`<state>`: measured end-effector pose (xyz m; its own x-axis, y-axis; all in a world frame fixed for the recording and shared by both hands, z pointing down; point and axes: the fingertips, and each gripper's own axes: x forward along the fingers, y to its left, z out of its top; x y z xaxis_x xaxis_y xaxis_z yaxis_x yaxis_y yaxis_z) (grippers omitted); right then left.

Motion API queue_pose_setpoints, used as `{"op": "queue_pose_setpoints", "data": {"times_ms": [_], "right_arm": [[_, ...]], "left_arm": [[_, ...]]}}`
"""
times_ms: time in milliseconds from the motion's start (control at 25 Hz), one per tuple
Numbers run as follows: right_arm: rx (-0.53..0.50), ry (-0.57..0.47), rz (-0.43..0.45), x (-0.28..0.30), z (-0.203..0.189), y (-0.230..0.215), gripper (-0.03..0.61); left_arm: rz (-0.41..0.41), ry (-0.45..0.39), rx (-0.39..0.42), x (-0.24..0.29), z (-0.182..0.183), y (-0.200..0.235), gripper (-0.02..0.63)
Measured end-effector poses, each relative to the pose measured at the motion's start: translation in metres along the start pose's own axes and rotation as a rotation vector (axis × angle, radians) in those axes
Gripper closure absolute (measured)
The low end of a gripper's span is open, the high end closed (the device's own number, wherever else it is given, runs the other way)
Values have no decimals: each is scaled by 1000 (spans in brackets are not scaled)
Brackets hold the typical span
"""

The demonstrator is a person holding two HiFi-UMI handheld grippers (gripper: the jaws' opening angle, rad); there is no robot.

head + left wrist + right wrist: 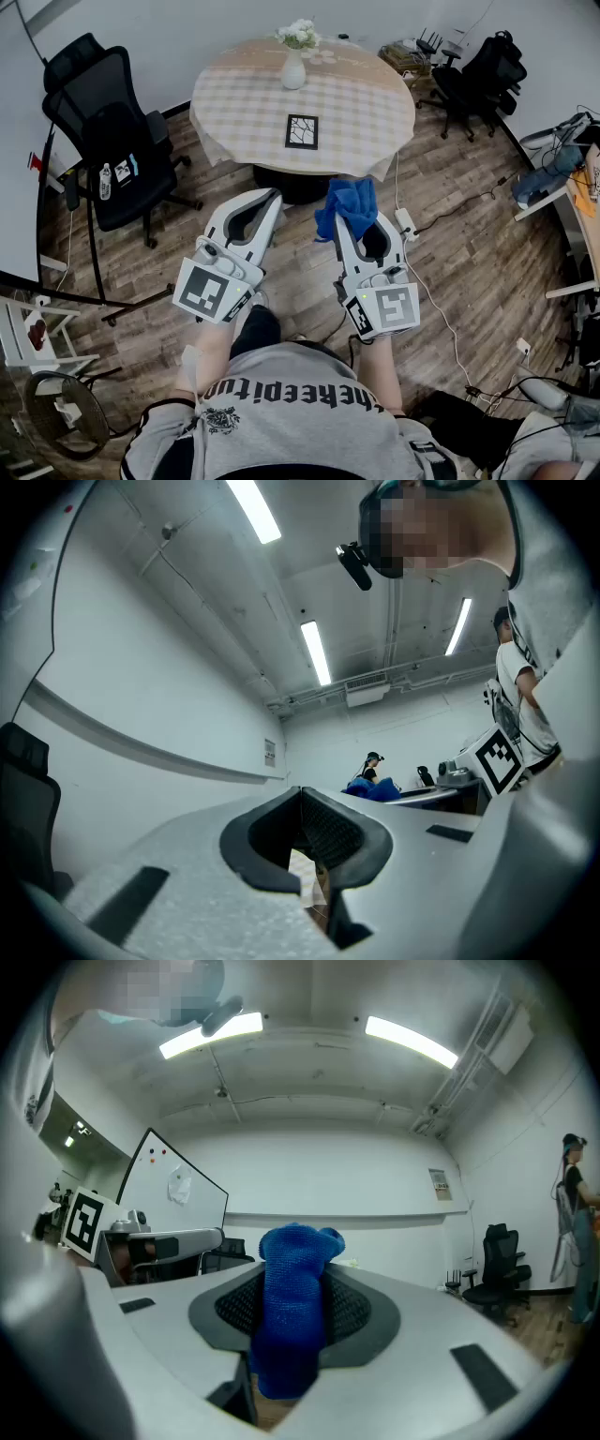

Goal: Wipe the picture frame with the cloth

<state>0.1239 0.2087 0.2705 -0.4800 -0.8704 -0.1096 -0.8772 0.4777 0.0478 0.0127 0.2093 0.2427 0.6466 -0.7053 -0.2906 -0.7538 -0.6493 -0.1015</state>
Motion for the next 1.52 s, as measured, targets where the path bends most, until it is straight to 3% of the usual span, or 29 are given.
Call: {"op": "queue_pose_setpoints", "data": {"times_ms": [640, 1520], "right_arm": [[15, -1, -13, 33, -9, -2, 431], [43, -17, -88, 161, -28, -1, 431]], "left_arm": [[-9, 14, -18, 11, -16, 32, 597], [-121, 7, -24, 62, -46, 151, 597]]}}
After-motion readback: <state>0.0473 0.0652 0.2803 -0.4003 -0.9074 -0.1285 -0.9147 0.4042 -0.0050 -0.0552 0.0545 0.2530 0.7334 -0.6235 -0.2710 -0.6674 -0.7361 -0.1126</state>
